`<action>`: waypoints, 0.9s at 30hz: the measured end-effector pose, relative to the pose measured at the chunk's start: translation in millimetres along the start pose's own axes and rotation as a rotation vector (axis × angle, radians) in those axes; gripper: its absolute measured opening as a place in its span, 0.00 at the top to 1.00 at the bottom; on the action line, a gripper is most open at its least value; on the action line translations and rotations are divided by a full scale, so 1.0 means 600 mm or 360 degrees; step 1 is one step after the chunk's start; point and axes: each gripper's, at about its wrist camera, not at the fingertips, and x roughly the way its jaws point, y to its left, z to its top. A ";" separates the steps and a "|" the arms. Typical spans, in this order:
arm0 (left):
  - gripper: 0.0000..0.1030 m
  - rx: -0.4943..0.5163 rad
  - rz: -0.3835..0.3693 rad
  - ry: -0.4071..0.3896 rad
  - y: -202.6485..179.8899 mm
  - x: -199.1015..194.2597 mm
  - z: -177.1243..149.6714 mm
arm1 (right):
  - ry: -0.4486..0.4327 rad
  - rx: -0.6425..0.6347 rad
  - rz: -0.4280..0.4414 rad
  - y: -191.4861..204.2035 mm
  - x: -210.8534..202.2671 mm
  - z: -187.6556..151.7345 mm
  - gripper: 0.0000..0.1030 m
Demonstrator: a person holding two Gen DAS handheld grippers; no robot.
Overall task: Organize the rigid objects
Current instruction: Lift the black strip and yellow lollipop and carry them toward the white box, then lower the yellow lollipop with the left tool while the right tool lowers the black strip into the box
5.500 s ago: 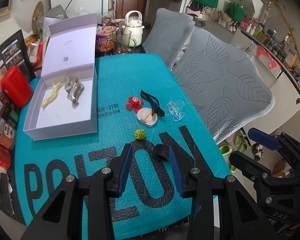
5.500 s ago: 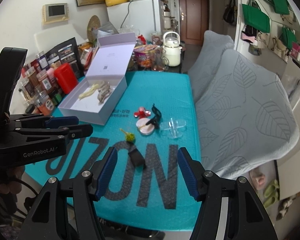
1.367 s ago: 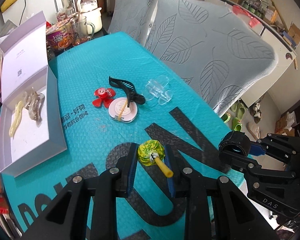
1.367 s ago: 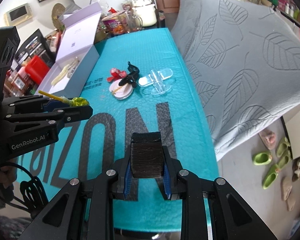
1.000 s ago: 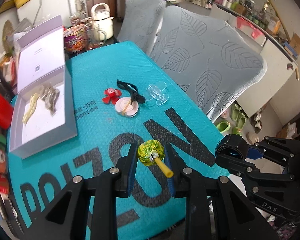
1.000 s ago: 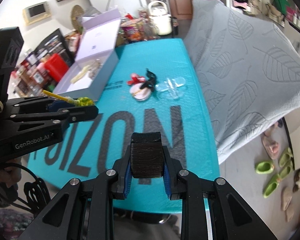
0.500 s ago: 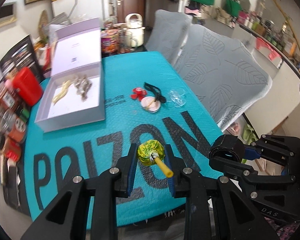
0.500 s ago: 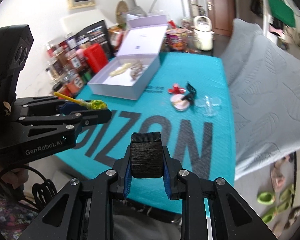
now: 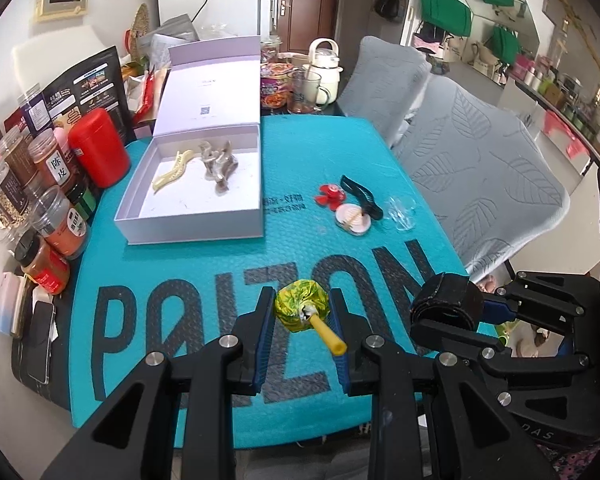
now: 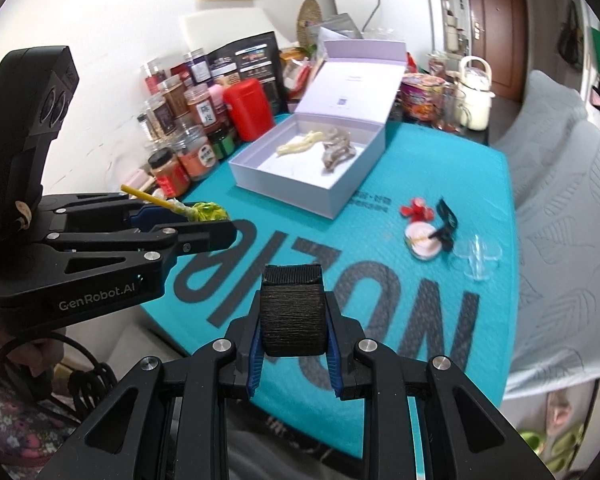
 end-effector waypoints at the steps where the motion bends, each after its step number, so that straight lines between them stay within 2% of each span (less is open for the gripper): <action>1: 0.75 0.0000 0.0000 0.0000 0.006 0.002 0.004 | 0.0001 -0.0008 0.0002 0.001 0.004 0.004 0.75; 12: 0.75 -0.0036 -0.0027 0.0044 0.084 0.038 0.067 | 0.0024 -0.0021 -0.0005 0.016 0.068 0.087 0.75; 27: 0.75 -0.0073 0.0018 0.0074 0.207 0.099 0.170 | 0.0077 -0.0034 0.0022 0.021 0.179 0.216 0.75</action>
